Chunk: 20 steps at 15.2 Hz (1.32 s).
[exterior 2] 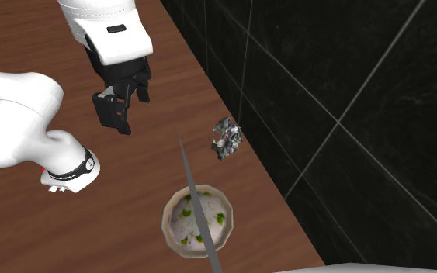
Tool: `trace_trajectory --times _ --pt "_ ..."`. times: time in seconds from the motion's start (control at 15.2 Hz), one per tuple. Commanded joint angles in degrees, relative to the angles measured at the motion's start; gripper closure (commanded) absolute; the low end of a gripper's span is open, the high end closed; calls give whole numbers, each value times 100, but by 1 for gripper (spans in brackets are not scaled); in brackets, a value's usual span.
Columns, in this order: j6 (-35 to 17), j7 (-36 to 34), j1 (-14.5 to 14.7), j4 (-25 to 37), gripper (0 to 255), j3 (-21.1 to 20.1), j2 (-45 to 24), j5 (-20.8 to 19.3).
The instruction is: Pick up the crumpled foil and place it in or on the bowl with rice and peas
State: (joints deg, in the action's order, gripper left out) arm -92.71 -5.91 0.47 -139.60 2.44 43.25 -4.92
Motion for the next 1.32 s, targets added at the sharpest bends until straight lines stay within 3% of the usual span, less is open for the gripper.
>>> trace_trajectory --times 0.0,0.59,1.25 --pt "0 0 0 0 0 0 0 0" --pt "-1937 681 612 -465 0 -166 -1117 61" --pt "-3931 1372 1208 -432 0 -470 -2749 54"
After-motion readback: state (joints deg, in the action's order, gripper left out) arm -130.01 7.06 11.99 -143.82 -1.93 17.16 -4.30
